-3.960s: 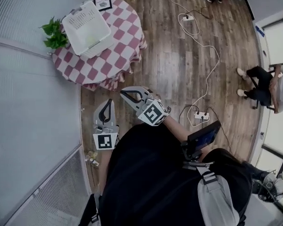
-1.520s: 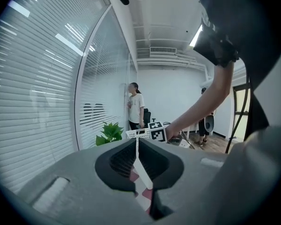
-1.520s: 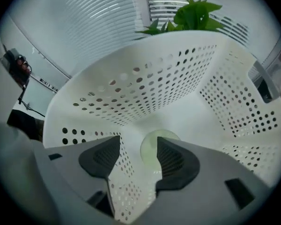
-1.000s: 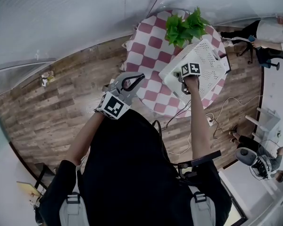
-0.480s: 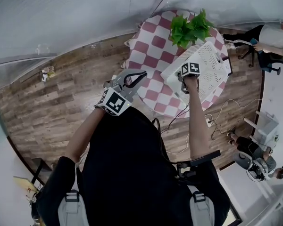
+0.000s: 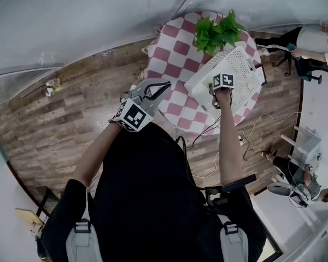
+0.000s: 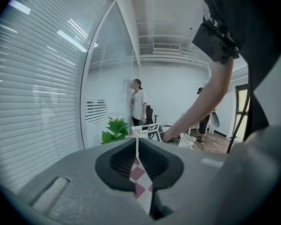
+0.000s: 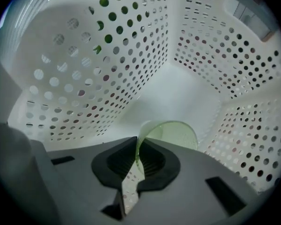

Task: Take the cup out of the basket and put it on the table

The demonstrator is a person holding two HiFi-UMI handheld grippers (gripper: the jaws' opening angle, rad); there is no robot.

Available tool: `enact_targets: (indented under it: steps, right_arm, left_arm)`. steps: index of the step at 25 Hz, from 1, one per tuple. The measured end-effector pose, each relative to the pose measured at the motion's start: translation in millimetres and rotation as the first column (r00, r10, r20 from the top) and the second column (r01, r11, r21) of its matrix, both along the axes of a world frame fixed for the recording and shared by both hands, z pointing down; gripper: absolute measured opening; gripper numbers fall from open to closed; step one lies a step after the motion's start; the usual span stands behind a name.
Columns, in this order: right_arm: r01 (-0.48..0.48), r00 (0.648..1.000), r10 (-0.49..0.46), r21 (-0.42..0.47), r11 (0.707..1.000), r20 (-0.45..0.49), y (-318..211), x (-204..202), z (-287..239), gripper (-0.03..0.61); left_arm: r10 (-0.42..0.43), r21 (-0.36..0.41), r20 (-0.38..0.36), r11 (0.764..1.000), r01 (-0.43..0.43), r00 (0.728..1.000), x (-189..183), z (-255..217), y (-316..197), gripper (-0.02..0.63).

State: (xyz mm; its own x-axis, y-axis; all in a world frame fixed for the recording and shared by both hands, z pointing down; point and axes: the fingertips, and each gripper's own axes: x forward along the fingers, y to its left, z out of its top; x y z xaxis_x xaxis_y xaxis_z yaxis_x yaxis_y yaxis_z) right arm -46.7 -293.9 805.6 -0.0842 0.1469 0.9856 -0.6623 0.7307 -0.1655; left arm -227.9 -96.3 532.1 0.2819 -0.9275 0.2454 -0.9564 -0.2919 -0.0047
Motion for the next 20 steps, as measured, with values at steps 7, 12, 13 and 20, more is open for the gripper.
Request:
enact_targets:
  steps: [7, 12, 13, 20]
  right_arm:
    - [-0.045, 0.997, 0.043, 0.034, 0.998, 0.064, -2, 3, -14, 0.021]
    - [-0.066, 0.992, 0.057, 0.070, 0.995, 0.116, -4, 5, -35, 0.021]
    - [-0.069, 0.990, 0.059, 0.077, 0.995, 0.128, -5, 5, -39, 0.021]
    - [-0.139, 0.962, 0.107, 0.112, 0.984, 0.252, -14, -1, -79, 0.021]
  left_arm:
    - [0.030, -0.002, 0.003, 1.000, -0.030, 1.000, 7, 2, 5, 0.006]
    - [0.061, -0.004, 0.009, 0.998, -0.061, 0.998, 13, 3, 6, 0.006]
    - [0.067, -0.002, 0.014, 0.998, -0.067, 0.998, 14, 3, 5, 0.006]
    - [0.095, 0.015, 0.030, 0.995, -0.095, 0.995, 17, -5, -4, 0.006]
